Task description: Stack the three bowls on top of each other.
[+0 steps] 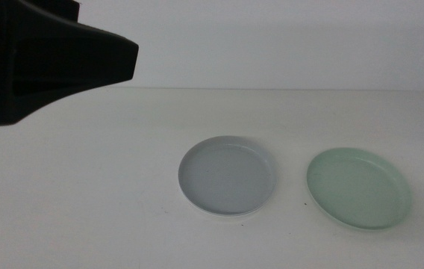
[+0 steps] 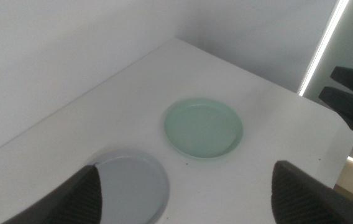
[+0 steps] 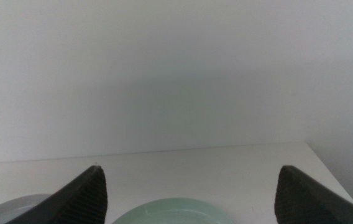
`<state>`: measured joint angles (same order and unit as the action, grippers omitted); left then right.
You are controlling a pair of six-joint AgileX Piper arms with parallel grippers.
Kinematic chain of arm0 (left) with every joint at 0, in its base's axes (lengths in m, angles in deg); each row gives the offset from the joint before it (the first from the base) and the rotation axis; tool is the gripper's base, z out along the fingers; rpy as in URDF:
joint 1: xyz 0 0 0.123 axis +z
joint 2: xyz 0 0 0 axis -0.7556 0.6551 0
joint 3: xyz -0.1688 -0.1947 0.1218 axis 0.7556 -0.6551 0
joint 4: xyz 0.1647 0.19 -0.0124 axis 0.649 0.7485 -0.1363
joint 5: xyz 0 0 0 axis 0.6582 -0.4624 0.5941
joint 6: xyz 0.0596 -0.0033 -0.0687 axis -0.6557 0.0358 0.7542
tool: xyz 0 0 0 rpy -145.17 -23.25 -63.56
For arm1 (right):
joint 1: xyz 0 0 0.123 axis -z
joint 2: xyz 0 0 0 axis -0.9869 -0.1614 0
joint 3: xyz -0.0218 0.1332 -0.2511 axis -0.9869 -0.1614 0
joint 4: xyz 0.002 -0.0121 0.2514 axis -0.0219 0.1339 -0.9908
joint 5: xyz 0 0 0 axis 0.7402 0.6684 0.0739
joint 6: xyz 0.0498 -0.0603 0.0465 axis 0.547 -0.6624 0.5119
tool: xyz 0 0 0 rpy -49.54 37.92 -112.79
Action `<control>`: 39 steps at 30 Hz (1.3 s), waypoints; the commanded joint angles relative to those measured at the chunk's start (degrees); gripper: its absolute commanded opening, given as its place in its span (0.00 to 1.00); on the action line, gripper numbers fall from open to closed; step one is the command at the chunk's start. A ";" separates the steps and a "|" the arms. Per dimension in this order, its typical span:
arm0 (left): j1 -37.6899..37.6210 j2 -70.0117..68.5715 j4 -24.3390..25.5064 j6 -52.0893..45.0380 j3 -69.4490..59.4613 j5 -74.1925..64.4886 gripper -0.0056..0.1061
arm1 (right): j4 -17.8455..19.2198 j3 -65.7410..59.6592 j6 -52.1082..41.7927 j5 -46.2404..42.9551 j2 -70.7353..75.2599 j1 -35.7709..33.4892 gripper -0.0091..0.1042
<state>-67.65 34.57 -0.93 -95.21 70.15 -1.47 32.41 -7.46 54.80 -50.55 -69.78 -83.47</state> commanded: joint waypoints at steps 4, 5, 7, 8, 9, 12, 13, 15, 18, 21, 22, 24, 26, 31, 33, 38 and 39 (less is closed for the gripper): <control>-0.26 -0.07 0.05 0.39 -0.15 1.19 0.89 | 0.62 -0.21 -0.07 -0.68 0.25 -0.10 0.90; -0.26 0.04 0.03 0.39 -0.15 1.43 0.89 | 0.62 -0.21 -0.07 -0.68 0.25 -0.10 0.90; -0.26 0.04 0.03 0.39 -0.15 1.43 0.89 | 0.62 -0.21 -0.07 -0.68 0.25 -0.10 0.90; -0.26 0.04 0.03 0.39 -0.15 1.43 0.89 | 1.56 -0.21 -1.35 -3.00 0.25 -0.10 0.90; -0.26 0.04 0.03 0.39 -0.15 1.43 0.89 | 2.67 -0.21 -2.09 -4.09 0.25 -0.10 0.90; -0.26 0.04 0.14 0.39 -0.15 1.64 0.89 | 3.10 -0.21 -2.45 -4.51 0.25 -0.10 0.90; -0.26 0.04 0.14 0.39 -0.15 1.64 0.89 | 1.86 -0.21 -1.80 -4.08 0.25 -0.10 0.90; -0.26 0.04 0.14 0.39 -0.15 1.64 0.89 | -1.61 2.08 -0.71 -2.82 0.19 -0.10 0.90; -0.26 0.04 0.14 0.39 -0.15 1.64 0.89 | -3.40 8.75 -0.64 4.66 -6.07 -0.10 0.90; -0.26 0.04 0.08 0.39 -0.15 2.43 0.89 | -3.40 22.57 1.77 26.01 -19.48 -0.10 0.90; -0.26 0.04 0.08 0.39 -0.15 2.75 0.89 | -3.97 26.10 2.99 33.15 -22.93 -0.10 0.90; -0.26 0.04 0.08 0.39 -0.15 3.16 0.89 | -4.27 31.64 3.69 44.12 -28.69 -0.10 0.90; -0.26 0.04 0.08 0.39 -0.15 3.41 0.89 | -4.27 35.63 3.69 51.75 -33.58 -0.10 0.90; -0.26 0.04 0.08 0.39 -0.15 4.78 0.89 | -5.20 39.28 4.12 53.47 -42.10 -0.10 0.90; -0.26 0.04 0.08 0.39 -0.15 5.59 0.89 | -6.68 39.37 4.12 53.47 -43.82 -0.10 0.90; -0.26 0.04 0.08 0.39 -0.15 6.83 0.89 | -7.37 39.37 4.12 53.47 -47.05 -0.10 0.90; -0.26 0.04 0.08 0.39 -0.15 6.83 0.89 | -7.37 39.37 4.41 53.47 -47.77 -0.10 0.90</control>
<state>-67.65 34.57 -0.71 -95.21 70.15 4.57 25.20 31.45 59.05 2.81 -116.68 -83.47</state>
